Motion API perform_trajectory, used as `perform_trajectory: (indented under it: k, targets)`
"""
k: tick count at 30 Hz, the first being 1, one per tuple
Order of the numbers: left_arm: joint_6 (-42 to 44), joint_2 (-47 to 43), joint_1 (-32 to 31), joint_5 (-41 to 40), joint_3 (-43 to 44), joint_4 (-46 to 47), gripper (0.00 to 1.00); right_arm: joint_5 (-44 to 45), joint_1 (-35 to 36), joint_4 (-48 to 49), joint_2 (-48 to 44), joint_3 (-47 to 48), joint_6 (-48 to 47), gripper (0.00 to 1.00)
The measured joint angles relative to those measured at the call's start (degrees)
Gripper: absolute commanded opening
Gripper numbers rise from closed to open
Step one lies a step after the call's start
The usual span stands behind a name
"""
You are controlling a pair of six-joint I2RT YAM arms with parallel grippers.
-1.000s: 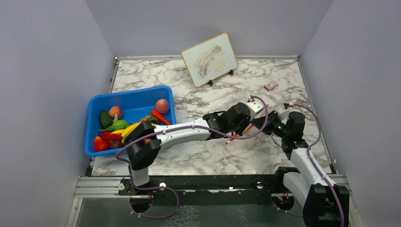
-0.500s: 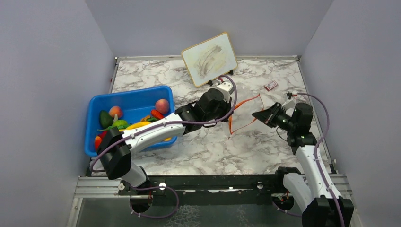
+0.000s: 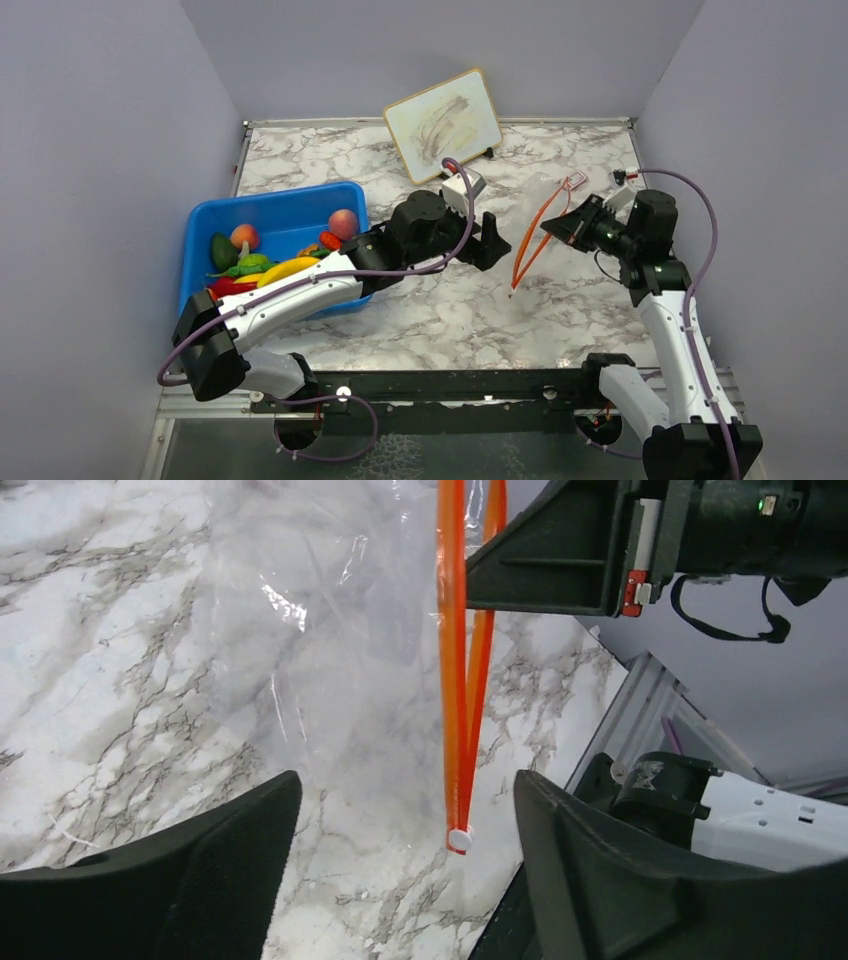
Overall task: Place the food in the zip-top bag and seal the zipper
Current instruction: Open the zipper of the food storage bag.
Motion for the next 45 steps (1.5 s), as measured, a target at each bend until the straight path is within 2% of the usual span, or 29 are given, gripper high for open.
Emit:
perform_trajectory:
  k: [3, 8, 14, 18, 23, 28, 33, 39, 45]
  targets:
    - [1.73, 0.02, 0.0, 1.9, 0.04, 0.74, 0.9, 3.28, 3.08, -2.27, 1.27, 2.54, -0.48, 0.01]
    - [4.66, 0.7, 0.0, 2.93, 0.68, 2.21, 0.93, 8.46, 9.7, -3.76, 3.63, 6.16, 0.17, 0.01]
    - [9.66, 6.01, -1.07, -2.8, 5.57, 2.45, 0.92, 13.46, 16.46, -3.67, 6.1, 7.37, 2.64, 0.01]
    - [12.66, 7.58, -1.6, -7.04, 6.1, 1.7, 0.8, 14.91, 18.82, -3.65, 6.27, 7.37, 3.5, 0.01]
    - [15.5, 9.22, -2.05, -12.15, 6.1, -0.35, 0.6, 15.8, 19.32, -3.3, 6.27, 7.23, 3.85, 0.01]
    - [16.7, 9.6, -2.36, -16.61, 6.1, -1.55, 0.24, 16.37, 19.34, -3.28, 6.27, 7.21, 3.17, 0.01]
    - [16.74, 8.59, -2.36, -20.52, 5.49, -3.08, 0.0, 17.99, 19.39, -5.03, 6.27, 7.39, 0.24, 0.01]
    - [14.78, 3.26, -1.4, -23.58, 2.78, -6.27, 0.0, 21.0, 19.39, -9.77, 6.34, 10.32, -3.21, 0.01]
    - [11.28, -0.66, 3.93, -23.65, 2.36, -9.55, 0.0, 23.69, 19.43, -12.96, 5.22, 10.78, -4.94, 0.01]
